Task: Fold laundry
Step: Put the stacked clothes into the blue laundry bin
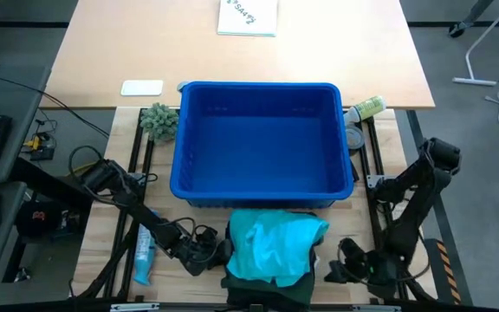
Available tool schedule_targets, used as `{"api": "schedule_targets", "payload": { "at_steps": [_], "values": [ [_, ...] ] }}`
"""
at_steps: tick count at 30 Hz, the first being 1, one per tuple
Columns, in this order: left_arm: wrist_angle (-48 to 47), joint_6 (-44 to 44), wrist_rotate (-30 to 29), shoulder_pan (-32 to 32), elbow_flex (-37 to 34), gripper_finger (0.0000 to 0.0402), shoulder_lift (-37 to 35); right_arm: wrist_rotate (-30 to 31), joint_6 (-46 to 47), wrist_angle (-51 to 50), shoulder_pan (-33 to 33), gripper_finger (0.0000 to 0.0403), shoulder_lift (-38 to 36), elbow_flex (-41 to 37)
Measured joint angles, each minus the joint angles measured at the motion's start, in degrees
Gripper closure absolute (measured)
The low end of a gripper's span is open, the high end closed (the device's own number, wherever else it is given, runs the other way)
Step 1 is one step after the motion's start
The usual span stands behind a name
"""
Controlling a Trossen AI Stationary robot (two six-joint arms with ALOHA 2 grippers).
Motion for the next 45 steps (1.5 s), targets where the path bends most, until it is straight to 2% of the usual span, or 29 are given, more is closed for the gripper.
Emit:
{"api": "schedule_targets", "payload": {
  "at_steps": [5,9,13,19,25,36,40,42,44,45],
  "values": [
    [0.03,0.02,0.27,0.74,0.00,0.0180,0.00,0.55,-0.05,7.38,-4.48,0.0238,1.53,-7.51],
    [-0.04,0.10,0.49,1.37,0.00,0.0180,-0.02,0.25,-0.18,16.51,-5.43,0.0238,1.52,-15.27],
    [-0.17,0.55,0.75,2.00,0.00,0.0180,-0.04,0.80,-0.37,22.22,-6.77,0.0238,1.50,-19.31],
    [-0.97,0.55,0.86,2.69,0.00,0.0180,-0.09,2.21,-1.11,24.82,-8.94,0.0238,2.26,-18.74],
    [-1.63,0.52,0.68,2.88,0.06,0.0181,0.31,-0.81,-1.10,25.79,-8.84,0.0238,5.73,-18.31],
    [-3.41,1.04,1.38,4.59,0.18,0.0186,1.87,-2.19,-3.32,39.92,-13.29,0.0238,13.90,-18.27],
    [-1.73,2.78,5.06,6.34,0.66,0.0225,4.44,-4.87,-4.46,40.68,-14.62,0.0250,14.83,-17.91],
    [0.42,6.02,7.55,7.42,1.62,0.0277,6.12,-5.59,-5.10,40.71,-15.43,0.0298,14.92,-17.89],
    [2.58,10.32,8.69,8.47,2.71,0.0352,7.13,-5.69,-6.22,41.21,-15.92,0.0369,14.96,-17.91],
    [3.13,12.29,9.18,9.08,3.39,0.0375,7.55,-5.31,-6.87,41.85,-16.07,0.0381,15.00,-17.93]
  ]
}}
